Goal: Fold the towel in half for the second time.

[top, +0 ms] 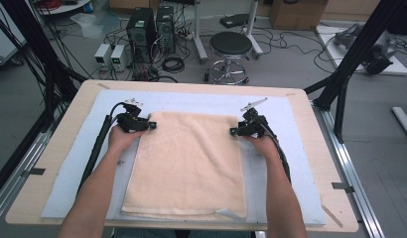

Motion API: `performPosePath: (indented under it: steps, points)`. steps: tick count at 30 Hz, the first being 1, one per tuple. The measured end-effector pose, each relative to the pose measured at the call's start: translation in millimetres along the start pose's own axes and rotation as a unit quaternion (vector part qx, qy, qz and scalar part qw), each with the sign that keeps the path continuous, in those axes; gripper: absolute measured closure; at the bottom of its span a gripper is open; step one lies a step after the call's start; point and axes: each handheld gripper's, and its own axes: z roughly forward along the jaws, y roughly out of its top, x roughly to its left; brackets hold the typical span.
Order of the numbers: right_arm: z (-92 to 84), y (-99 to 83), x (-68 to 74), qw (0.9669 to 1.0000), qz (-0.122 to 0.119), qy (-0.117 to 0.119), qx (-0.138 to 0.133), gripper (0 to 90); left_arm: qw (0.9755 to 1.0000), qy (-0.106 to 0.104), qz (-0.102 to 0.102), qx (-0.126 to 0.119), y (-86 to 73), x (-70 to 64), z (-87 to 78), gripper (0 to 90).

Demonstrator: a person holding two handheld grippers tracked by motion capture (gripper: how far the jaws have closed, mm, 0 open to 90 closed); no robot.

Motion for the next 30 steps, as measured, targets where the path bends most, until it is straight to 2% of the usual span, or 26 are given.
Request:
performPosePath:
  steps: [1,2,3,5,8,14,18,22,24,29,30]
  points:
    - [0.0,0.2,-0.5,0.9999,0.008,0.006,-0.002,62.1,0.9999,-0.015,-0.005,0.0,-0.1,0.7,0.0,72.0]
    - [-0.7,0.5,-0.8,0.9997,0.013,0.018,0.002,72.0,0.9999,-0.014,-0.01,0.002,-0.1,0.6,-0.4,76.3]
    - [-0.2,0.9,0.0,0.9994,0.012,0.032,0.002,76.6,0.9998,-0.016,-0.015,0.0,-0.4,0.0,-0.5,77.2]
    - [0.0,1.7,2.9,0.9994,0.008,0.033,0.001,80.5,0.9997,-0.018,-0.014,0.0,0.6,-0.1,-2.6,79.0]
    - [-3.5,2.8,2.9,0.9992,0.012,0.039,-0.001,82.1,0.9998,-0.016,-0.006,-0.011,3.3,-1.8,-8.5,80.5]
    - [-18.9,9.0,6.7,0.9984,0.001,0.045,-0.034,82.6,0.9992,-0.019,0.007,-0.034,7.9,-2.0,-24.6,80.7]
    - [-29.7,11.1,9.4,0.9975,-0.01,0.05,-0.049,82.7,0.9978,-0.025,0.013,-0.059,9.6,-5.7,-38.3,80.9]
    - [-46.1,14.0,15.6,0.995,-0.02,0.063,-0.074,82.8,0.9961,-0.028,0.023,-0.081,8.0,-10.1,-52.7,80.9]
    - [-56.2,15.5,20.1,0.9937,-0.025,0.071,-0.083,82.8,0.9956,-0.026,0.033,-0.083,6.9,-13.2,-60.5,80.9]
    - [-79.5,17.4,35.6,0.9899,-0.059,0.082,-0.1,82.8,0.9917,-0.023,0.063,-0.109,-0.6,-27.4,-82.7,80.8]
    - [-84.2,17.7,40.3,0.9894,-0.064,0.084,-0.1,82.7,0.9918,-0.024,0.072,-0.103,-1.5,-30.7,-87.1,80.8]
